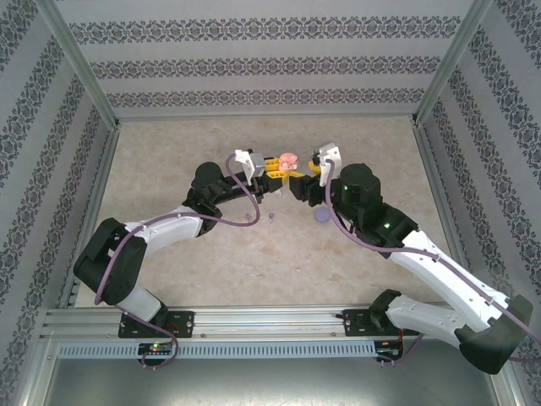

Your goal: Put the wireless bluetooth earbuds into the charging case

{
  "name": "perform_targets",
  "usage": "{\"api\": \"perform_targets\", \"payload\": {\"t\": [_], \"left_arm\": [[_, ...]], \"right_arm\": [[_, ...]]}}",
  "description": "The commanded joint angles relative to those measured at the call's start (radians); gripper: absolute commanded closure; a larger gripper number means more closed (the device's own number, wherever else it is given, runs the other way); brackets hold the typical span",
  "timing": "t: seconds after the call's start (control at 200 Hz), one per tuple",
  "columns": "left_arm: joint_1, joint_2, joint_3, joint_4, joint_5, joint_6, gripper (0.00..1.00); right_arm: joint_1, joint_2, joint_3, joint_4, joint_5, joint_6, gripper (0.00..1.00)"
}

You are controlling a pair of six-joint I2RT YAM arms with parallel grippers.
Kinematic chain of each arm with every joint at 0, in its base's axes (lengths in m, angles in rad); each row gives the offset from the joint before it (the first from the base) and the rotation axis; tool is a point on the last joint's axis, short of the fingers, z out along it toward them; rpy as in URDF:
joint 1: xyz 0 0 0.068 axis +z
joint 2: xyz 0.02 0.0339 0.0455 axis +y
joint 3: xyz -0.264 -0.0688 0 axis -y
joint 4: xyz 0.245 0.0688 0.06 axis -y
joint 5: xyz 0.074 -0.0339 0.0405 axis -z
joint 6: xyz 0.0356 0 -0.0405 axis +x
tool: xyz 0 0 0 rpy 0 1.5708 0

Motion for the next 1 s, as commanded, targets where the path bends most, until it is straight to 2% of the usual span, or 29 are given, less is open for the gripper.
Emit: {"api": "perform_targets", "payload": {"t": [0.0, 0.205, 0.375, 0.42, 0.645, 0.709, 0.994], "left_arm": [[0.002, -0.037, 0.034, 0.051, 0.005, -0.007, 1.0], [0.002, -0.037, 0.035, 0.047, 0.002, -0.002, 1.0], [0.001, -0.038, 0.035, 0.043, 0.002, 0.003, 1.0], [0.002, -0.038, 0.035, 0.04, 0.001, 0.006, 1.0], [0.002, -0.04, 0.034, 0.031, -0.003, 0.01, 1.0], [0.001, -0.039, 0.033, 0.033, -0.003, 0.009, 1.0], [0.002, -0.037, 0.026, 0.038, -0.006, 0.01, 1.0]], "right_arm": [[-0.023, -0.036, -0.022, -0.008, -0.008, 0.034, 0.34], [-0.094, -0.108, -0.049, -0.013, -0.062, 0.122, 0.26], [-0.145, -0.137, -0.042, -0.031, -0.115, 0.22, 0.28], [-0.15, -0.133, -0.036, -0.032, -0.128, 0.244, 0.34], [-0.146, -0.057, 0.024, -0.021, -0.253, 0.384, 0.9], [-0.134, -0.035, 0.043, -0.016, -0.285, 0.404, 1.0], [-0.031, -0.002, 0.101, -0.02, -0.292, 0.413, 1.0]]}}
